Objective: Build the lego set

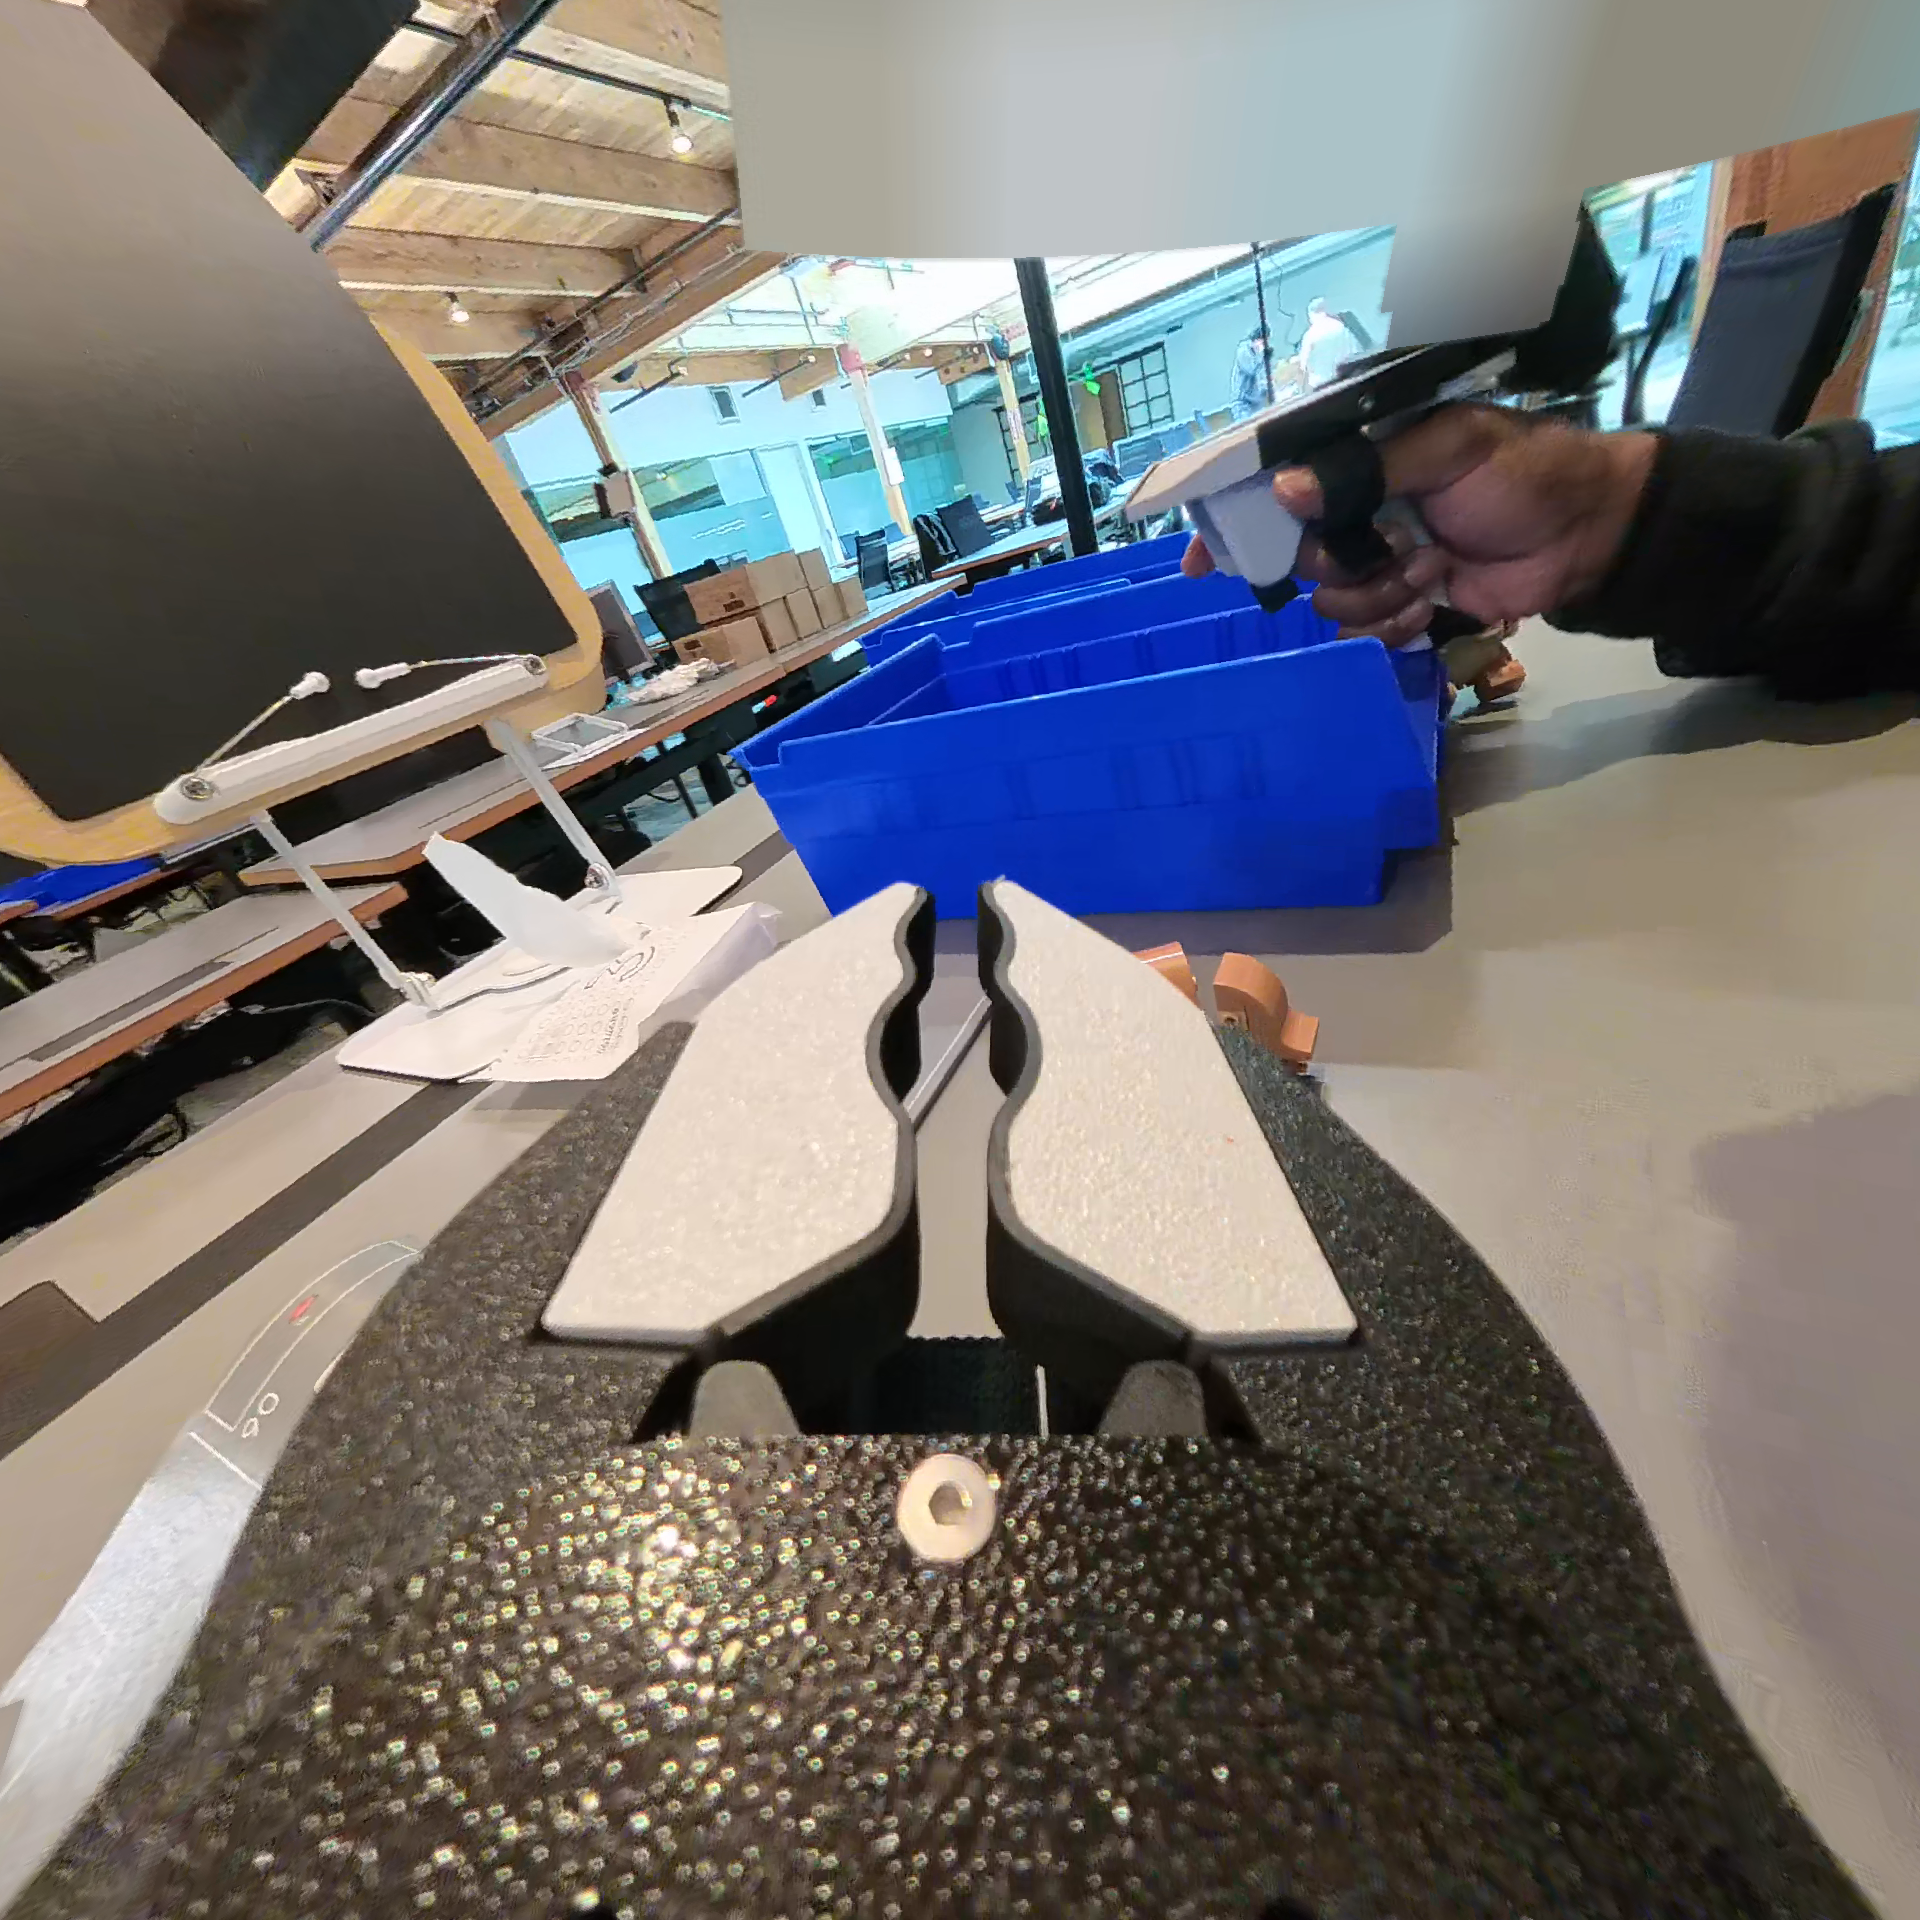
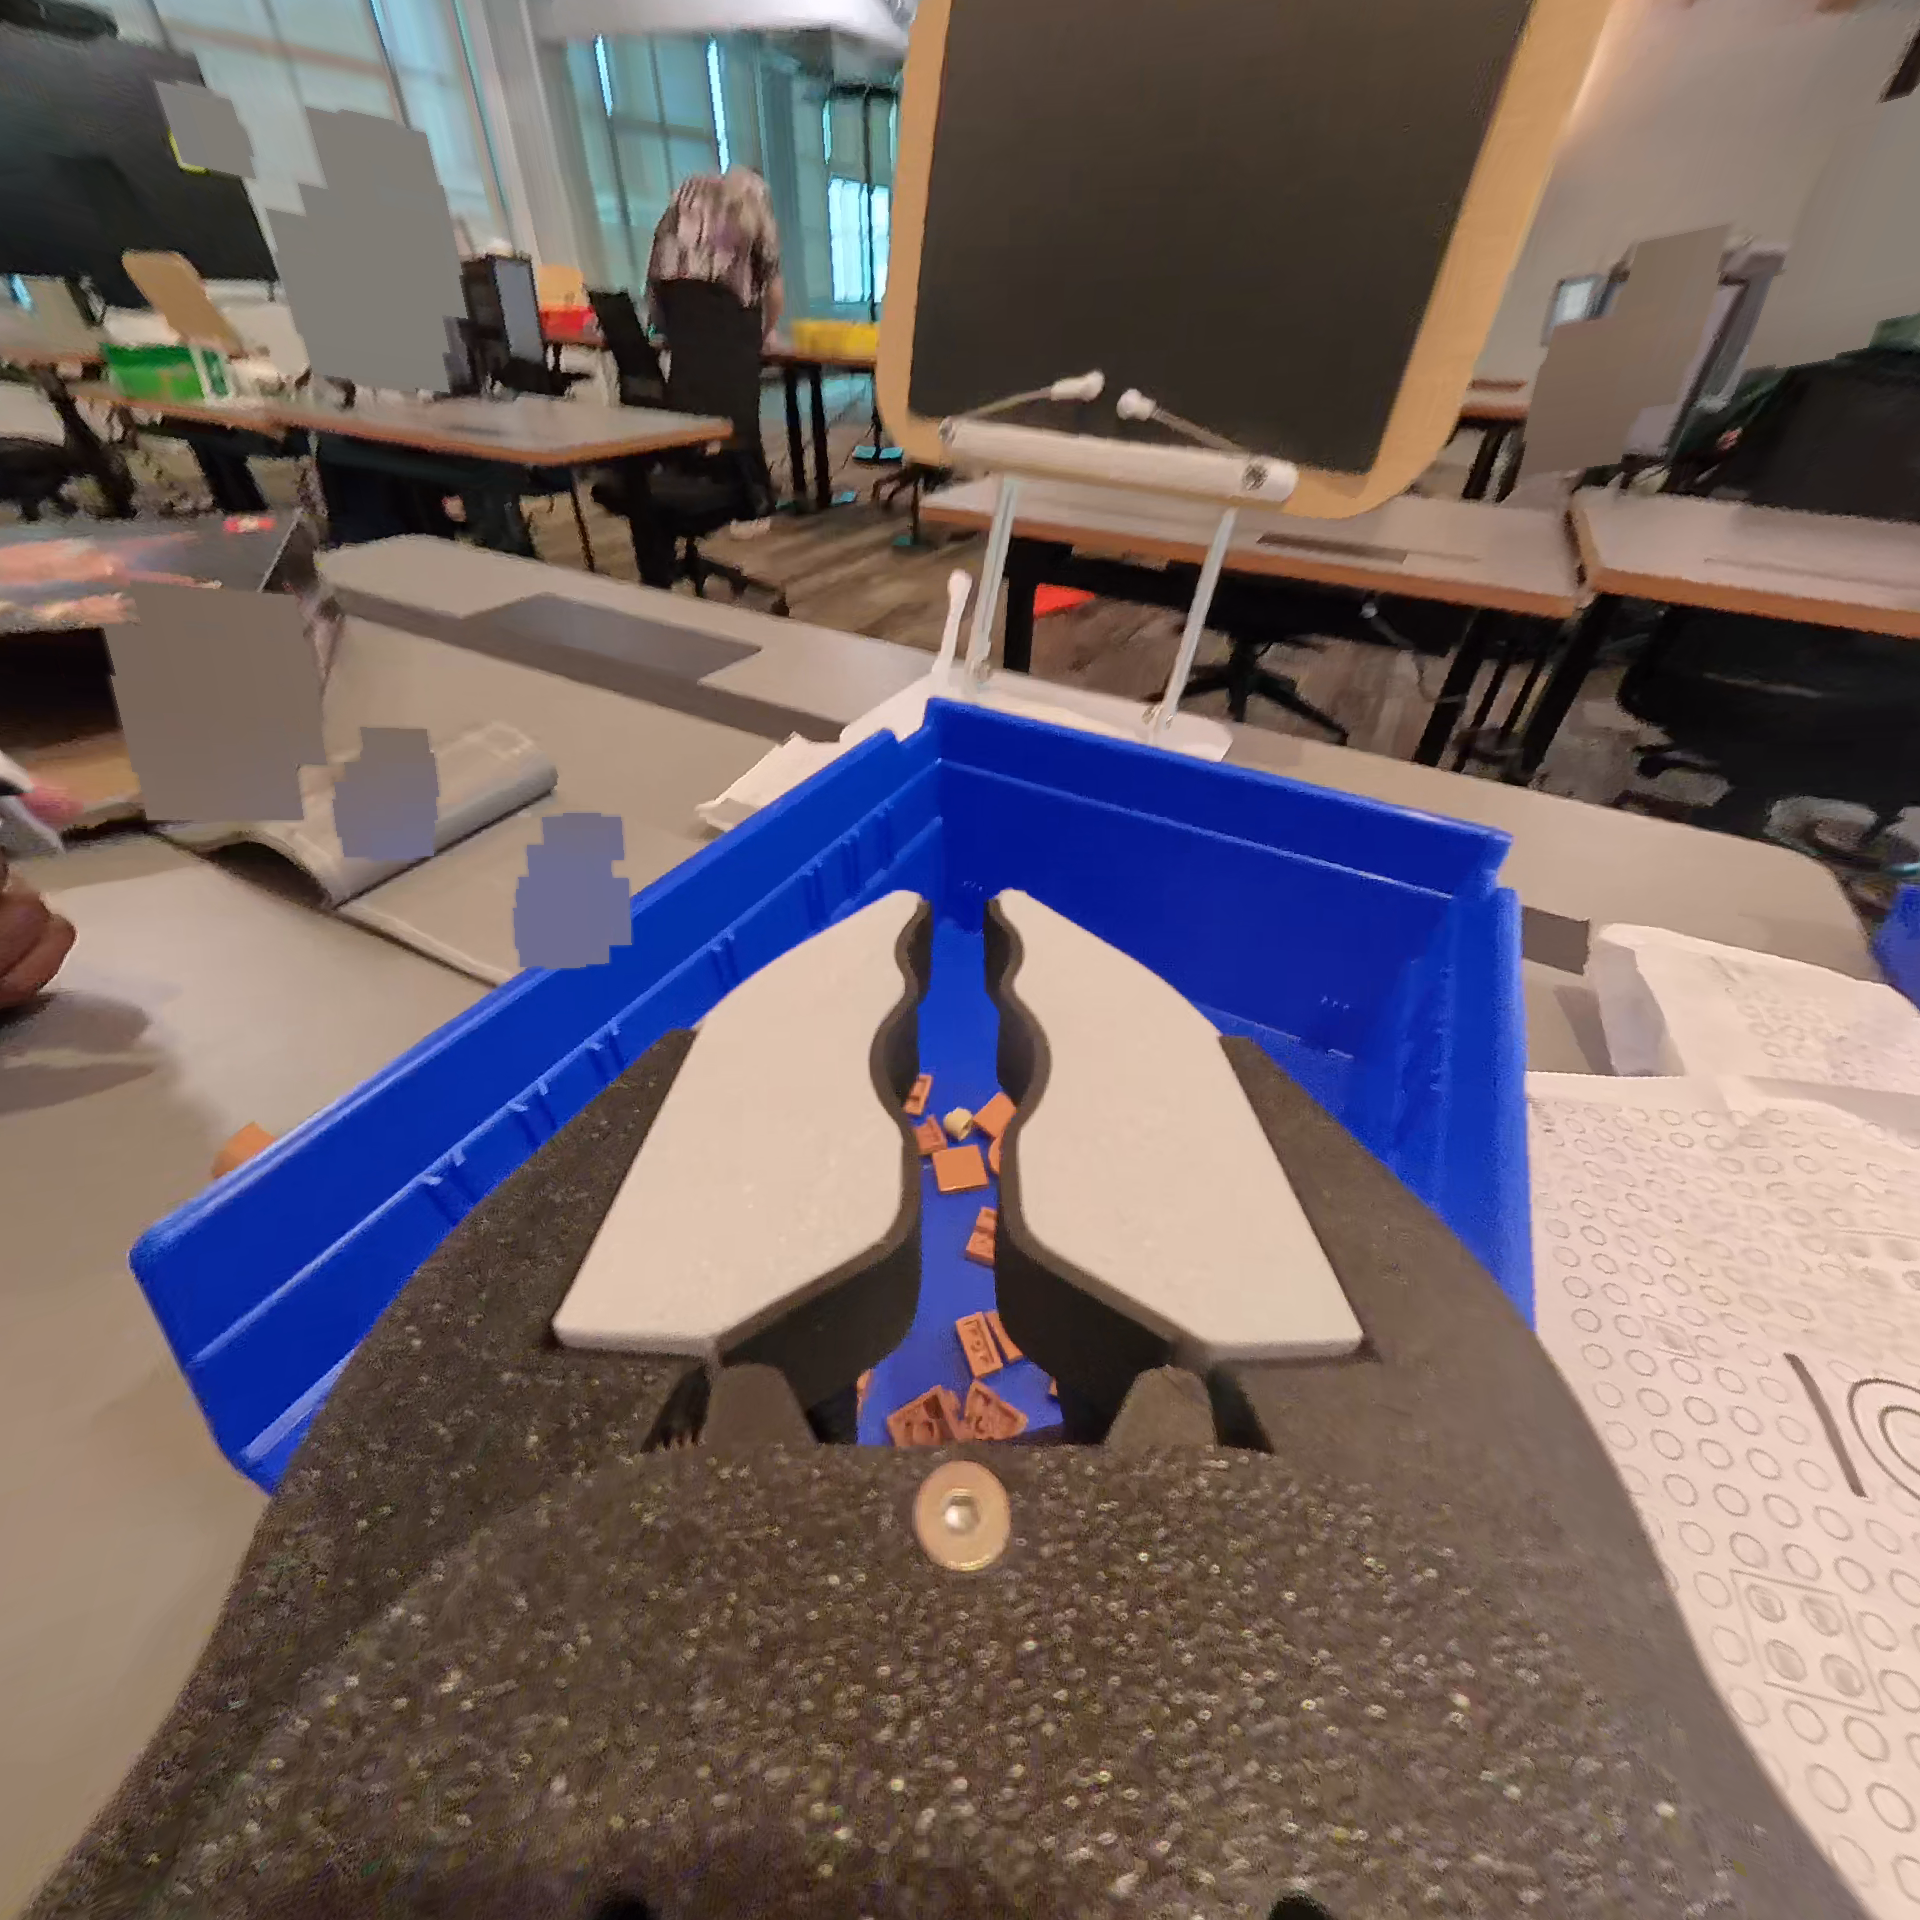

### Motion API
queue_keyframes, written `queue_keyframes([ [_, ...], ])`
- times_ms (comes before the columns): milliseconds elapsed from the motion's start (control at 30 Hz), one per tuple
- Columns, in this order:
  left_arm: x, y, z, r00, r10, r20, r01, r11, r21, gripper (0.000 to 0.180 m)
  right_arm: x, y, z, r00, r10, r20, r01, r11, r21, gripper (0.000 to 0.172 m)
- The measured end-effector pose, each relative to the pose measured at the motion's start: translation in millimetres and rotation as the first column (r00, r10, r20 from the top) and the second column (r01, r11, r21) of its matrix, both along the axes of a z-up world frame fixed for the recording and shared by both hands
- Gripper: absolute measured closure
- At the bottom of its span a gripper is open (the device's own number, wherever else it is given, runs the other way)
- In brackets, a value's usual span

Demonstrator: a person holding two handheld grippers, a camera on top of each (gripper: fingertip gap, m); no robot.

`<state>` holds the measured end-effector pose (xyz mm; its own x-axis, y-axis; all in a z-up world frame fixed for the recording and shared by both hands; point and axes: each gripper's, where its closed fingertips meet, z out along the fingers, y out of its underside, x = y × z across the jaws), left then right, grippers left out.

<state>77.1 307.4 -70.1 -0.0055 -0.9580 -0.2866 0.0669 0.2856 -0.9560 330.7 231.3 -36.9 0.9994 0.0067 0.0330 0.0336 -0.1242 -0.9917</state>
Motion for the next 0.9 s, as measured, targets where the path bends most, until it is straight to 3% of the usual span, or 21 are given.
queue_keyframes([
  [167,1,-1,-2,1.0,0.002,-0.015,-0.002,1.0,0.006,0.173,-8,12,10,0.989,0.102,0.11,-0.085,0.985,-0.153,0.16],
  [300,3,0,-3,1.0,0.014,-0.022,-0.014,1.0,0.011,0.173,-9,26,-4,0.924,0.282,0.257,-0.146,0.883,-0.446,0.155],
  [433,4,-1,-4,0.999,0.021,-0.031,-0.021,1.0,0.024,0.173,-1,38,-40,0.775,0.546,0.318,-0.159,0.656,-0.738,0.142],
  [533,4,-2,-4,0.999,0.025,-0.032,-0.024,0.999,0.023,0.173,8,34,-77,0.646,0.712,0.275,-0.096,0.433,-0.896,0.13],
  [633,3,-2,-4,0.999,0.026,-0.033,-0.025,0.999,0.021,0.173,21,33,-107,0.56,0.791,0.244,0.009,0.289,-0.957,0.124],
  [733,3,-2,-4,0.999,0.022,-0.034,-0.022,1.0,0.012,0.173,30,33,-130,0.523,0.83,0.195,0.057,0.194,-0.979,0.124],
  [833,3,-1,-4,0.999,0.018,-0.03,-0.018,1.0,0.003,0.173,34,39,-141,0.519,0.836,0.18,0.063,0.172,-0.983,0.131],
  [900,2,-1,-3,0.999,0.016,-0.028,-0.016,1.0,-0.003,0.174,31,46,-142,0.526,0.833,0.173,0.029,0.186,-0.982,0.148],
])
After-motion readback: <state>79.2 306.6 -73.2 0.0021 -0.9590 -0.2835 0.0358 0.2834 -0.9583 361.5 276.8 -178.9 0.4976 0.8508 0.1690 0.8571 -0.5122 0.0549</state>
